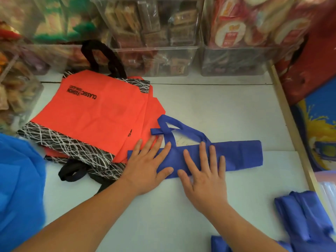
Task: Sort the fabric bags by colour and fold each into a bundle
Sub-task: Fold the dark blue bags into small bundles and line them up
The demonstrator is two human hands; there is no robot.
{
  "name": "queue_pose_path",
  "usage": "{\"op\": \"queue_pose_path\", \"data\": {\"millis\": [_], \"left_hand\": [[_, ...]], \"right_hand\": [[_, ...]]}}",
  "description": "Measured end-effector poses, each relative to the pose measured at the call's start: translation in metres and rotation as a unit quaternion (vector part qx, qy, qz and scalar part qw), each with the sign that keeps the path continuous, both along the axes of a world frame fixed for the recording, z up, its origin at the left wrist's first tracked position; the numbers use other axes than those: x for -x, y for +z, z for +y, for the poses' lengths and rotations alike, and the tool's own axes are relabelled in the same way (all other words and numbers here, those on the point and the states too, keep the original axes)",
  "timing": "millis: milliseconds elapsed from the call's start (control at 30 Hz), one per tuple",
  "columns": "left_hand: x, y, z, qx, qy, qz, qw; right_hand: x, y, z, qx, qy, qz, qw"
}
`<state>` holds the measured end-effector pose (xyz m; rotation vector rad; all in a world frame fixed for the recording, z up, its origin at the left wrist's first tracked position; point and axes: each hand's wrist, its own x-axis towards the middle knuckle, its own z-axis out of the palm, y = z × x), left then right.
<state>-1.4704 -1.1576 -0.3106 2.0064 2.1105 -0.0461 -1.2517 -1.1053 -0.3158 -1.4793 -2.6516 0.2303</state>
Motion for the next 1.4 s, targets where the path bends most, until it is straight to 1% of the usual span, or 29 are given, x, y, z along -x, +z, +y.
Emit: {"op": "queue_pose_path", "data": {"millis": [67, 133, 167, 200, 267, 333, 433, 533, 600, 633, 667, 700, 733, 800, 833, 867, 900, 967, 1033, 1067, 1100, 1133, 1167, 1200, 1233, 1267, 1300, 1367, 1400], "left_hand": [[-0.013, 0.003, -0.011, -0.049, 0.026, -0.049, 0.997], [-0.019, 0.007, -0.027, -0.110, 0.057, -0.094, 0.988], [-0.020, 0.011, -0.035, -0.121, 0.082, -0.107, 0.984], [-0.020, 0.013, -0.042, -0.120, 0.112, -0.104, 0.981], [-0.018, 0.014, -0.055, -0.091, 0.178, -0.071, 0.977], [-0.021, 0.014, -0.064, -0.050, 0.230, -0.069, 0.970], [-0.040, 0.019, -0.073, -0.007, 0.274, -0.118, 0.954], [-0.055, 0.024, -0.077, 0.010, 0.332, -0.177, 0.926], [-0.059, 0.025, -0.080, -0.002, 0.335, -0.215, 0.917], [-0.059, 0.026, -0.081, -0.011, 0.338, -0.243, 0.909], [-0.059, 0.028, -0.083, -0.015, 0.346, -0.273, 0.897], [-0.057, 0.031, -0.082, -0.014, 0.359, -0.312, 0.880], [-0.055, 0.037, -0.081, -0.003, 0.376, -0.362, 0.853], [-0.050, 0.052, -0.077, 0.012, 0.415, -0.478, 0.774], [-0.047, 0.059, -0.074, 0.013, 0.438, -0.515, 0.737], [-0.043, 0.066, -0.073, 0.011, 0.452, -0.529, 0.718], [-0.042, 0.075, -0.070, 0.015, 0.453, -0.541, 0.708], [-0.044, 0.093, -0.065, 0.021, 0.420, -0.587, 0.691], [-0.050, 0.111, -0.057, 0.003, 0.403, -0.641, 0.654], [-0.053, 0.119, -0.053, -0.017, 0.397, -0.644, 0.654], [-0.056, 0.122, -0.048, -0.047, 0.381, -0.622, 0.682], [-0.057, 0.117, -0.044, -0.079, 0.349, -0.572, 0.738], [-0.059, 0.112, -0.038, -0.110, 0.304, -0.499, 0.804], [-0.059, 0.102, -0.032, -0.132, 0.253, -0.418, 0.862], [-0.060, 0.092, -0.025, -0.136, 0.208, -0.357, 0.901], [-0.060, 0.082, -0.018, -0.131, 0.177, -0.323, 0.921], [-0.060, 0.072, -0.010, -0.120, 0.157, -0.301, 0.933], [-0.061, 0.055, 0.005, -0.096, 0.135, -0.269, 0.949], [-0.063, 0.048, 0.010, -0.089, 0.127, -0.254, 0.955]], "right_hand": [[0.004, -0.009, 0.001, 0.041, -0.026, 0.003, 0.999], [0.002, -0.012, 0.009, 0.047, -0.010, 0.026, 0.999], [0.000, -0.013, 0.014, 0.051, 0.004, 0.046, 0.998], [-0.003, -0.013, 0.019, 0.056, 0.020, 0.070, 0.996], [-0.006, -0.013, 0.029, 0.066, 0.058, 0.107, 0.990], [-0.011, -0.017, 0.036, 0.065, 0.111, 0.104, 0.986], [-0.016, -0.020, 0.040, 0.030, 0.174, 0.081, 0.981], [-0.014, -0.009, 0.030, -0.032, 0.171, 0.068, 0.982], [-0.010, -0.004, 0.015, -0.054, 0.176, 0.092, 0.979], [-0.010, -0.002, 0.007, -0.042, 0.189, 0.114, 0.974], [-0.011, 0.000, 0.001, -0.010, 0.204, 0.141, 0.969], [-0.014, 0.004, -0.005, 0.044, 0.216, 0.166, 0.961], [-0.019, 0.009, -0.009, 0.116, 0.226, 0.179, 0.951], [-0.029, 0.024, -0.014, 0.256, 0.251, 0.153, 0.921], [-0.033, 0.029, -0.015, 0.289, 0.262, 0.129, 0.911], [-0.036, 0.032, -0.016, 0.302, 0.266, 0.120, 0.908], [-0.038, 0.033, -0.015, 0.309, 0.250, 0.138, 0.907], [-0.038, 0.040, -0.015, 0.313, 0.182, 0.234, 0.903], [-0.033, 0.049, -0.010, 0.292, 0.110, 0.317, 0.896], [-0.030, 0.055, -0.007, 0.298, 0.070, 0.341, 0.889], [-0.026, 0.062, -0.003, 0.324, 0.028, 0.356, 0.876], [-0.024, 0.065, 0.001, 0.347, -0.011, 0.363, 0.864], [-0.023, 0.066, 0.005, 0.363, -0.046, 0.366, 0.856], [-0.023, 0.066, 0.010, 0.375, -0.080, 0.361, 0.850], [-0.023, 0.066, 0.017, 0.390, -0.114, 0.355, 0.842], [-0.024, 0.066, 0.024, 0.404, -0.139, 0.357, 0.830], [-0.025, 0.065, 0.031, 0.417, -0.156, 0.367, 0.817], [-0.027, 0.060, 0.041, 0.417, -0.182, 0.403, 0.794], [-0.028, 0.057, 0.047, 0.406, -0.196, 0.419, 0.788]]}}
